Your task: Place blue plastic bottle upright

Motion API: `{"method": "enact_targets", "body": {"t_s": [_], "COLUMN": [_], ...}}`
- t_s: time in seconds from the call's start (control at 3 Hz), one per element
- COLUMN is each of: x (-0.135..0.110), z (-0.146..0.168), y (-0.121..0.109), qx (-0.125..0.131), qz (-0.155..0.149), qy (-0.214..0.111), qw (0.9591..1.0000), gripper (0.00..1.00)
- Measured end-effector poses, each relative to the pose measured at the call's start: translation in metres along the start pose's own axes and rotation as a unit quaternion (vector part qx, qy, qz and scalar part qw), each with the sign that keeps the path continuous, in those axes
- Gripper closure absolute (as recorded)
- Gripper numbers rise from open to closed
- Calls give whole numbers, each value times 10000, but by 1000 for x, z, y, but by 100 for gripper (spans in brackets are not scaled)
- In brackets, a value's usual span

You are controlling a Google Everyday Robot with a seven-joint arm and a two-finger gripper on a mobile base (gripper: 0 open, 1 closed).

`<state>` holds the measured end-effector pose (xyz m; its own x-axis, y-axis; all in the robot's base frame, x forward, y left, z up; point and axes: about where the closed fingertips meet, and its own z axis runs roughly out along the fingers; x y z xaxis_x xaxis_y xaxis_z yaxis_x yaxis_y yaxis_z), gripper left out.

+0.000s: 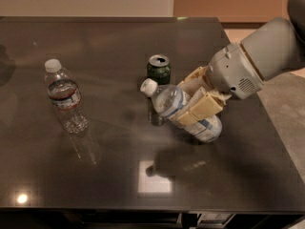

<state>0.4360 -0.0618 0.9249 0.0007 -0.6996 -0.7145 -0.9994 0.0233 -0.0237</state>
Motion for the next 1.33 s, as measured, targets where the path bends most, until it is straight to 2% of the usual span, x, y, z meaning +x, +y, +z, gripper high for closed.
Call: {"method": "enact_targets", "body": {"t_s": [0.33, 0.67, 1.0, 1.33], "x": [-20, -38, -42, -35], "z": [1, -1, -4, -4], "y": [9, 12, 10, 6], "qx": [-136, -172, -140, -86], "qz": [-17, -103, -132, -56], "qy": [-1057, -2109, -2857, -3310], "qw": [9943, 9773, 9581, 9436], "gripper": [100, 100, 100, 100]}}
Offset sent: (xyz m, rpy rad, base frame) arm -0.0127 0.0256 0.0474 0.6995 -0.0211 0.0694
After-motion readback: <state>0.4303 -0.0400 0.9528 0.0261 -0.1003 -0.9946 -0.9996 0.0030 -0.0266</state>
